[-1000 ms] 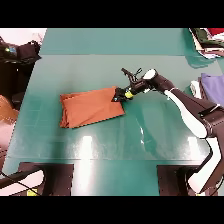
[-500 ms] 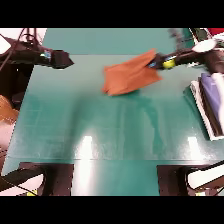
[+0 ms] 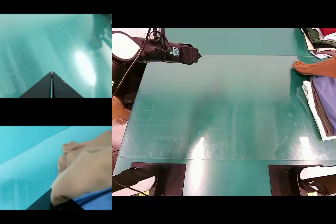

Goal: Fold the shirts.

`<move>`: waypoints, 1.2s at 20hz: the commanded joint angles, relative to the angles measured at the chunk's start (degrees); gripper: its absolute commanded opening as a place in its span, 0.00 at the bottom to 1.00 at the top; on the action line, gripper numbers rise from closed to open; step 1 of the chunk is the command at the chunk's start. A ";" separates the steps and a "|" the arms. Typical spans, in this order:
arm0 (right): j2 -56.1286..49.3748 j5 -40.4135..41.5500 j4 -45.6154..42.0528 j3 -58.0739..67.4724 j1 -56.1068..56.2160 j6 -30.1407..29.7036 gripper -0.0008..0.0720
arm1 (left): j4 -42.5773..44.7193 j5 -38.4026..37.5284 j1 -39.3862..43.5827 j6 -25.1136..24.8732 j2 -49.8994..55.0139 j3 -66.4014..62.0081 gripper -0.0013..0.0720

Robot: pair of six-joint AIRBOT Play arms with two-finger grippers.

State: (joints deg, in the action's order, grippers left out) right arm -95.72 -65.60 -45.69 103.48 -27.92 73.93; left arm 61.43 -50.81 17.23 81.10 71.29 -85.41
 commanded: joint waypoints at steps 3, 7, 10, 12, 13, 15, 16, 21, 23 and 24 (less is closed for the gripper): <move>-0.02 2.01 6.97 3.85 -3.89 -0.04 0.03 | -0.02 1.18 0.35 -0.07 0.02 0.00 0.05; 1.38 -1.62 8.20 14.19 -3.26 0.07 0.03 | 0.04 0.87 0.35 -0.09 0.02 0.00 0.05; 6.99 -2.05 7.91 11.19 -4.74 0.17 0.03 | 0.04 0.63 0.35 -0.09 0.02 0.00 0.05; 10.82 -3.48 6.45 6.40 -6.43 0.17 0.03 | 0.04 0.61 0.35 -0.09 0.02 0.00 0.05; 12.57 -4.74 4.90 4.09 -7.34 0.15 0.03 | 0.04 0.55 0.35 -0.09 0.02 0.00 0.05; 16.02 -7.26 0.42 -0.92 -9.25 0.15 0.03 | 0.04 0.15 0.35 -0.09 0.02 0.00 0.05; 17.86 -8.33 -2.05 -3.87 -10.32 0.15 0.03 | 0.04 0.04 0.35 -0.09 0.02 0.00 0.05; 27.12 -10.08 -12.02 -21.44 -17.29 0.15 0.03 | -0.02 -0.74 0.35 -0.07 0.02 0.00 0.05; 30.71 -10.29 -17.55 -28.39 -20.35 0.17 0.03 | -0.02 -0.98 0.35 -0.07 0.02 0.00 0.05; 31.98 -10.49 -19.45 -31.10 -21.59 0.17 0.04 | -0.02 -1.18 0.35 -0.09 0.02 0.00 0.05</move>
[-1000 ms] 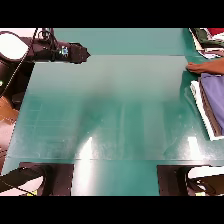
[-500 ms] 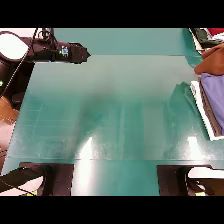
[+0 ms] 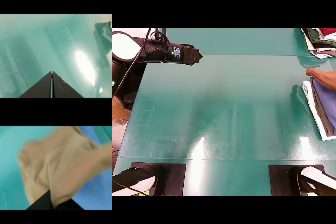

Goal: Fold the shirts.

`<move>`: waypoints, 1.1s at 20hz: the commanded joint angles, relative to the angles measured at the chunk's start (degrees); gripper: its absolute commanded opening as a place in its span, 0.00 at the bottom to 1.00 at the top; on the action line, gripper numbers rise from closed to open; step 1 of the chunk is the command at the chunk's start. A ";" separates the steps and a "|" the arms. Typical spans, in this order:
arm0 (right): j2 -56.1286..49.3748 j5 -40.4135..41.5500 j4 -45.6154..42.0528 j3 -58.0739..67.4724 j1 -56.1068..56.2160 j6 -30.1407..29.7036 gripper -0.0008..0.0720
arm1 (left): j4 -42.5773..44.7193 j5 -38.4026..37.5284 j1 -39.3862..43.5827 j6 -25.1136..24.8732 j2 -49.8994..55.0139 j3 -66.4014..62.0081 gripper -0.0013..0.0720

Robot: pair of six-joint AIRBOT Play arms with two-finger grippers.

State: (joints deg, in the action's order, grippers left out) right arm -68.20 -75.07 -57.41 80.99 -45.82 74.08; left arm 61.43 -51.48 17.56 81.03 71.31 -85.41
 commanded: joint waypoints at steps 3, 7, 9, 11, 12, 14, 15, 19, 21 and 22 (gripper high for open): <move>6.88 -1.25 -11.45 -14.93 -7.10 0.00 0.16 | -0.02 -0.68 0.02 -0.02 0.00 0.00 0.05; 7.28 -1.57 -11.65 -16.39 -10.45 0.02 0.78 | 0.00 -1.36 0.02 -0.04 0.00 0.00 0.05; 7.28 -3.41 -11.02 -13.81 -10.78 0.09 0.82 | -0.02 -1.57 0.02 -0.02 0.00 0.00 0.05; 7.32 -3.61 -6.69 -10.10 -8.63 0.72 0.82 | 0.00 -1.57 0.02 -0.02 0.00 0.00 0.05; 7.32 -3.74 -3.08 -8.37 -6.64 1.51 0.82 | 0.00 -1.57 0.02 -0.02 0.00 0.00 0.05; 7.34 -4.90 6.27 -6.36 0.00 2.21 0.82 | 0.00 -1.49 0.02 -0.04 0.00 0.00 0.05; 7.32 -4.94 9.64 -6.10 4.76 2.21 0.82 | 0.02 -1.53 0.02 -0.04 0.00 0.00 0.05; 7.28 -1.55 9.31 -6.10 25.51 1.92 0.73 | -0.39 -1.62 0.02 0.00 0.00 -0.02 0.05; 7.28 1.81 6.14 -6.10 34.77 1.92 0.69 | -0.37 -0.63 0.02 -0.02 0.00 -0.02 0.05; 7.28 3.63 4.66 -6.10 38.71 1.92 0.60 | -0.39 -0.33 0.02 0.00 0.00 -0.02 0.05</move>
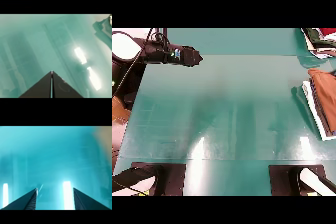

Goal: Fold the shirts.

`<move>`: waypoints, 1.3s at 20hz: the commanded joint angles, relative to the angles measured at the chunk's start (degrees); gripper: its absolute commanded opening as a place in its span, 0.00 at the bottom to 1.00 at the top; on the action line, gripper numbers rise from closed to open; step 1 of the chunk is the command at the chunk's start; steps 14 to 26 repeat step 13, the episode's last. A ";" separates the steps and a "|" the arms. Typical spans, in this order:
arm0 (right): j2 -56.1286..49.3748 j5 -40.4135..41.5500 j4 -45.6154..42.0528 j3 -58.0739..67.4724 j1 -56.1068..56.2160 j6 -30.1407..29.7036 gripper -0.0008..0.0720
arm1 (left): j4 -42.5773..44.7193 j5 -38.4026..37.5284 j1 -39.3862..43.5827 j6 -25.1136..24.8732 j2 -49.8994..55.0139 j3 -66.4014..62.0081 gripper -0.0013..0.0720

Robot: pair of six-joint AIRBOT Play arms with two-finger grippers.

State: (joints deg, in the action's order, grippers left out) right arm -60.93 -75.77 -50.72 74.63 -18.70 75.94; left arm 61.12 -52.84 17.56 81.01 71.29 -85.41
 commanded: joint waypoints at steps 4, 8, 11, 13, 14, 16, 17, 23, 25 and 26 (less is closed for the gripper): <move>0.00 10.01 -5.49 0.26 23.19 0.07 0.03 | -0.07 1.01 0.02 0.02 0.02 0.00 0.05; 0.00 11.54 -5.53 0.26 26.73 0.07 0.03 | -0.09 1.03 0.02 0.02 0.02 -0.02 0.05; 0.00 10.36 -5.57 0.26 26.69 0.07 0.03 | -0.07 1.03 0.02 0.02 0.02 -0.02 0.05; 0.00 9.79 -5.57 0.26 26.69 0.09 0.03 | -0.07 1.03 0.02 0.02 0.02 -0.02 0.05; 0.00 9.79 -5.57 0.26 26.69 0.09 0.03 | -0.07 1.03 0.02 0.02 0.02 -0.02 0.05; 0.00 9.79 -5.57 0.26 26.69 0.09 0.03 | -0.07 1.03 0.02 0.02 0.02 -0.02 0.05; 0.00 9.79 -5.57 0.26 26.69 0.09 0.03 | -0.07 1.03 0.02 0.02 0.02 -0.02 0.05; 0.00 9.79 -5.57 0.26 26.69 0.09 0.03 | -0.07 1.03 0.02 0.02 0.02 -0.02 0.05; 0.00 9.79 -5.57 0.26 26.69 0.09 0.03 | -0.07 1.03 0.02 0.02 0.02 -0.02 0.05; 0.00 9.79 -5.57 0.26 26.69 0.09 0.03 | -0.07 1.03 0.02 0.02 0.02 -0.02 0.05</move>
